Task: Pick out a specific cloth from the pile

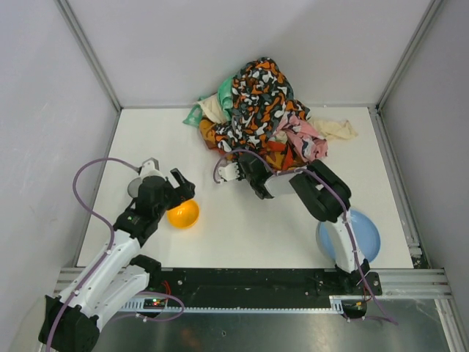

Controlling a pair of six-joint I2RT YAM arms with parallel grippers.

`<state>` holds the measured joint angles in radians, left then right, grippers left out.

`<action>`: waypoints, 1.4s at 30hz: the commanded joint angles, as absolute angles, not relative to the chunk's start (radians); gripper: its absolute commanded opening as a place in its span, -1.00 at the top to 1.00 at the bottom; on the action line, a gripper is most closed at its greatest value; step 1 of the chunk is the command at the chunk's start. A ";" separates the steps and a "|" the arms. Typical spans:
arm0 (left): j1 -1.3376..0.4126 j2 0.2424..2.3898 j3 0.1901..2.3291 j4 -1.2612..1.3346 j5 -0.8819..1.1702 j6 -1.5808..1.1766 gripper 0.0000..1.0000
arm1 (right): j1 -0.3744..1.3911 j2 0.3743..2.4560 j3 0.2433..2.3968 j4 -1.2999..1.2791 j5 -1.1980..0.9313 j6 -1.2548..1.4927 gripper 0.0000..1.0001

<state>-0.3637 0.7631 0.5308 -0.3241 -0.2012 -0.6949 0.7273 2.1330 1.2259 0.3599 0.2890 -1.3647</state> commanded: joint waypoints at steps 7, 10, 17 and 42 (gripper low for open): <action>-0.358 0.725 0.539 -0.301 -0.251 -0.676 -0.99 | 0.685 2.273 1.562 0.927 0.549 -1.450 0.98; -0.358 0.744 0.560 -0.302 -0.245 -0.671 -0.99 | 0.675 2.179 1.629 0.768 0.514 -1.243 1.00; -0.357 0.840 0.630 -0.290 -0.237 -0.653 -0.99 | 0.602 2.087 1.815 0.586 0.489 -0.923 1.00; -0.395 1.566 1.096 0.036 0.154 -0.535 -0.99 | 0.012 2.515 2.397 -0.460 -0.414 0.342 1.00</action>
<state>-0.3744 1.4601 0.9764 -0.0898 0.0334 -0.5751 0.0708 2.4264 2.3608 -0.3355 -0.3264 0.1596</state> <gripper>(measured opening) 0.995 0.179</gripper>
